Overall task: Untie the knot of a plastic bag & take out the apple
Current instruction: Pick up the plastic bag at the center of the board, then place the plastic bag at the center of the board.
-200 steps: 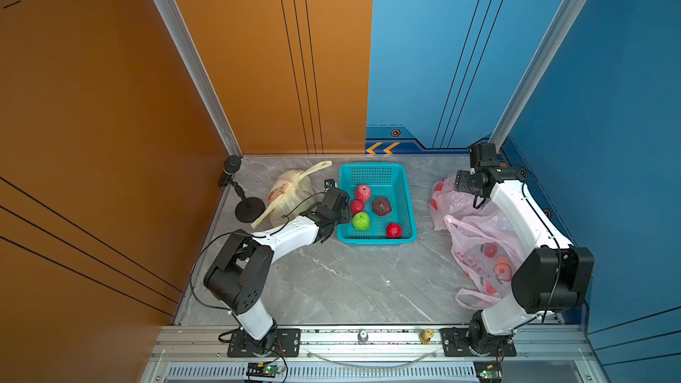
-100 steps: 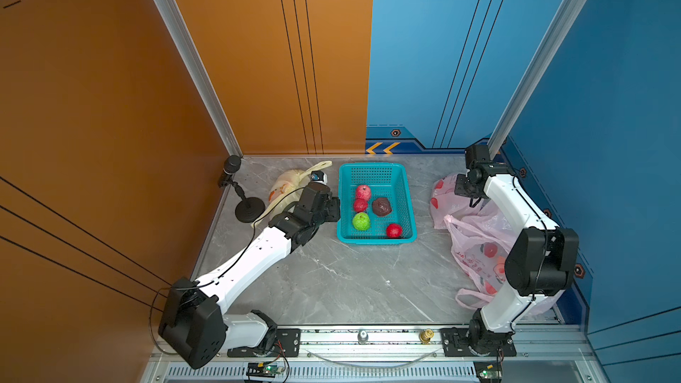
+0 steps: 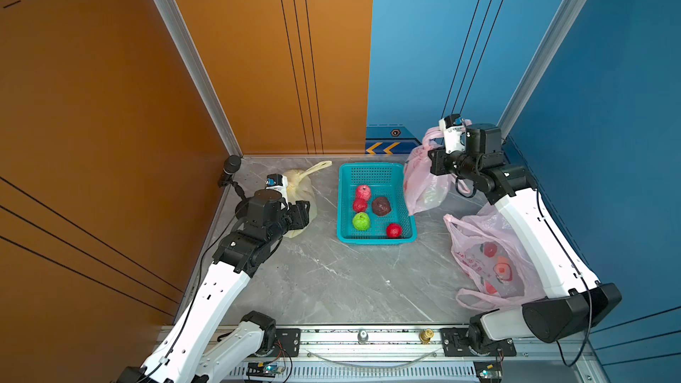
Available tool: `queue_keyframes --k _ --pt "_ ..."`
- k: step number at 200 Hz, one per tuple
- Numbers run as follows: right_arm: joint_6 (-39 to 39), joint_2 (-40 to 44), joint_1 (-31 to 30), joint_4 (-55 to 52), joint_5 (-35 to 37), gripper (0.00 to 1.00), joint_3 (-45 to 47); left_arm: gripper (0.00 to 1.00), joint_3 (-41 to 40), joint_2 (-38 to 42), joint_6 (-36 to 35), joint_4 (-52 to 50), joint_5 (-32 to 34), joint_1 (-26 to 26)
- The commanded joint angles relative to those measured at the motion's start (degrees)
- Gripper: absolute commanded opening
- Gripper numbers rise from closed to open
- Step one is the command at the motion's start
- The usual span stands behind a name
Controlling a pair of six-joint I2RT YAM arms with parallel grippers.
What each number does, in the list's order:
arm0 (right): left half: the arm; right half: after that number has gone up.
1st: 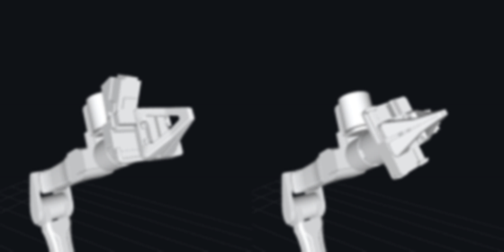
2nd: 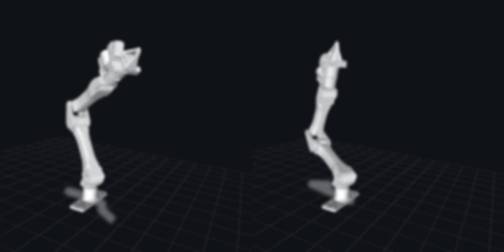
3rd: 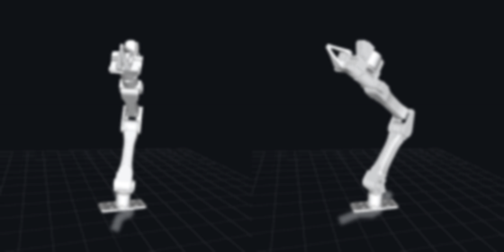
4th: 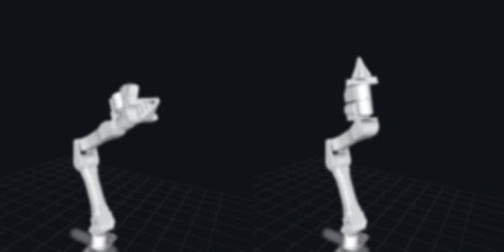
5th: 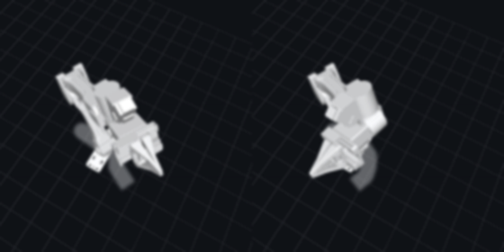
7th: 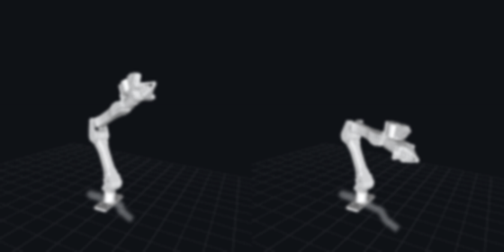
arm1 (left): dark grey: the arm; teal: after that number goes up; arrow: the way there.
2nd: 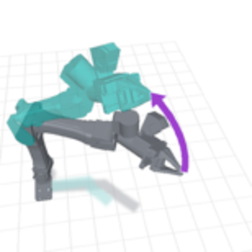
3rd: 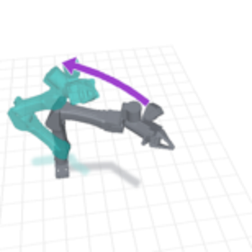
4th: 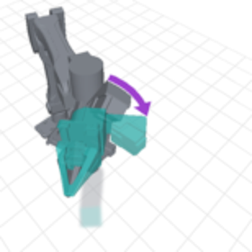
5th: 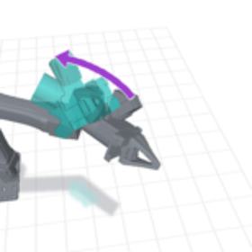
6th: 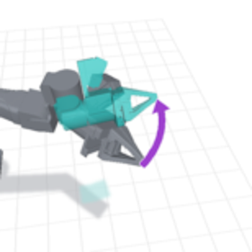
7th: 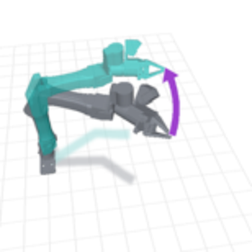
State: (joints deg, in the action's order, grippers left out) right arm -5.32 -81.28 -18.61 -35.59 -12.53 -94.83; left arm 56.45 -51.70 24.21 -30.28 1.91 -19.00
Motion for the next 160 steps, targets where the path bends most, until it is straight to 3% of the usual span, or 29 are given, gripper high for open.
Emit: queue_keyframes --k 1,35,118,160 --pt "0.2 2.5 -6.0 -1.5 -11.8 0.00 -1.5 0.65 -1.3 2.0 -0.8 -5.1 -2.9 1.3" --pt "-2.5 1.9 -16.5 3.7 -20.5 0.00 -1.3 0.66 -1.5 5.3 0.1 -5.3 -5.2 4.3" --pt "-4.0 -13.0 -33.4 16.3 -25.2 0.00 3.0 0.70 -2.3 11.0 0.8 -7.8 -6.0 7.7" --pt "7.4 -14.5 -39.4 19.3 -13.4 0.00 11.9 0.69 -6.1 9.8 0.9 -7.6 -6.1 8.0"
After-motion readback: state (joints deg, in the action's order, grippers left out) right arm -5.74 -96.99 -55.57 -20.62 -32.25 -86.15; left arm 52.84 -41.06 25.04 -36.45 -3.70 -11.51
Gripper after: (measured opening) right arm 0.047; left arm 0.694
